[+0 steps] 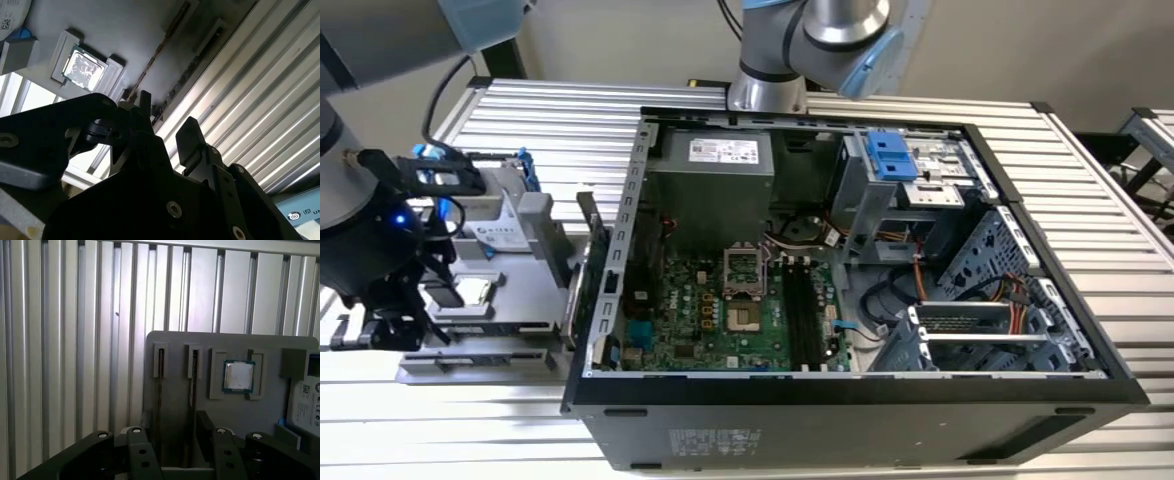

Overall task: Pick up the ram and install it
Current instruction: 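Pick up the ram and move it above insertion slot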

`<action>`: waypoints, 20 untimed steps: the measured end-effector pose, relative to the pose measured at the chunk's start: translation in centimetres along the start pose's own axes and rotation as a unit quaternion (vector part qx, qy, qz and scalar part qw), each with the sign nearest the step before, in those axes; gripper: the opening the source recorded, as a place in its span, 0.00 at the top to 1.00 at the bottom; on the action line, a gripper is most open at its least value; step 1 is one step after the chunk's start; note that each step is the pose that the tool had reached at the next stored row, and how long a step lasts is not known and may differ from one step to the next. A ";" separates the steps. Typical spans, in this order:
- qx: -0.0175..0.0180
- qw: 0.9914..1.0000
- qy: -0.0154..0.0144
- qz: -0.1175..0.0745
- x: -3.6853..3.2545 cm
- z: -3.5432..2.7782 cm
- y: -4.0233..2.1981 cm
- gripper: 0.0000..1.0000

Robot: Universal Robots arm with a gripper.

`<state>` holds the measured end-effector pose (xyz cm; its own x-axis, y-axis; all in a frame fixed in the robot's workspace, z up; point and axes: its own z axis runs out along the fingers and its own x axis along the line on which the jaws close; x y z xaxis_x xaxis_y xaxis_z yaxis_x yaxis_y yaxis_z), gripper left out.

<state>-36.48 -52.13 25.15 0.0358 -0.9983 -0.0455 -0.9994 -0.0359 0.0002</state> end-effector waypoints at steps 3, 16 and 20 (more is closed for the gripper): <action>0.000 1.000 0.000 0.000 0.24 0.33 0.01 0.00; 0.000 1.000 0.000 0.005 0.71 1.77 0.02 0.00; 0.000 1.000 0.000 0.005 0.73 2.26 0.02 0.00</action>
<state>-36.48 -52.75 22.86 0.0261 -0.9986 -0.0457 -0.9997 -0.0261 0.0008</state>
